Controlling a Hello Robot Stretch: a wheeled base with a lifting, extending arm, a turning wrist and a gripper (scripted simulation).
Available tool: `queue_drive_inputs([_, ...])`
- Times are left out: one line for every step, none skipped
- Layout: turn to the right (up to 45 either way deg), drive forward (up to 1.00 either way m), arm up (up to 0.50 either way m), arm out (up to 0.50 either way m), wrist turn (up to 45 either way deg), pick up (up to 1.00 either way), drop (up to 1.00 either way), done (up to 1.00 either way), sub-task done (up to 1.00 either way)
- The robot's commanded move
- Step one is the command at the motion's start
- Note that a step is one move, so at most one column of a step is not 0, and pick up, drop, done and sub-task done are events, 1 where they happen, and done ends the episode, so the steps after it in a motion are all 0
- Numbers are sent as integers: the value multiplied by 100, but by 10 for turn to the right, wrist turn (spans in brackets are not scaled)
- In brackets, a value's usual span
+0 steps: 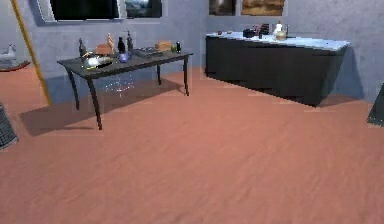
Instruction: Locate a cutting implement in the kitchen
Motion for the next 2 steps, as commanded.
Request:
queue_drive_inputs([-270, 0, 0, 0, 0, 0, 0, 0, 0])
queue_drive_inputs([0, 100, 0, 0, 0, 0, 0, 0, 0])
